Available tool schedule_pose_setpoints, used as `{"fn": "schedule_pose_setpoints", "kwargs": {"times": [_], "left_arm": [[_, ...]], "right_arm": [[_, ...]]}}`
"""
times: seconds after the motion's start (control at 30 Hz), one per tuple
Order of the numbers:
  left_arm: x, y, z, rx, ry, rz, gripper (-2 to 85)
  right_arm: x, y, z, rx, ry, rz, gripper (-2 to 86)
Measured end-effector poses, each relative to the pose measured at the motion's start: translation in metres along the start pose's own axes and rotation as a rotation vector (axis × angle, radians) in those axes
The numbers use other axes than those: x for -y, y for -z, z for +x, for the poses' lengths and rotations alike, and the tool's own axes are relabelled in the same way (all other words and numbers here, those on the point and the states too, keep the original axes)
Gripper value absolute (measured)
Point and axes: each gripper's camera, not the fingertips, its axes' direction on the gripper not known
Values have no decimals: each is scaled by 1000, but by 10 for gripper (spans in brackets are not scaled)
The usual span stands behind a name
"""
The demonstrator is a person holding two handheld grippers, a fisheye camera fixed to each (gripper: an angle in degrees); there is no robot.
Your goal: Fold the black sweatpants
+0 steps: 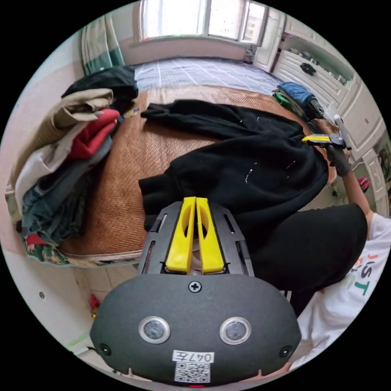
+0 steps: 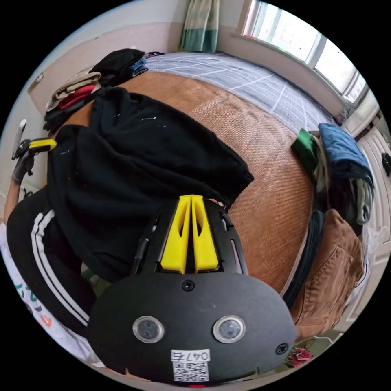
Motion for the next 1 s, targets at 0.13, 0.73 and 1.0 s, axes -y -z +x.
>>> {"fn": "schedule_pose_setpoints", "kwargs": {"times": [0.13, 0.73, 1.0], "left_arm": [[-4, -28, 23, -43, -27, 34, -7], [-172, -98, -16, -198, 606, 320, 120], [-198, -86, -18, -186, 587, 414, 64]], "right_arm": [[16, -6, 24, -46, -92, 29, -8], [-198, 40, 41, 147, -341, 313, 92], [-211, 48, 42, 213, -317, 306, 1]]}}
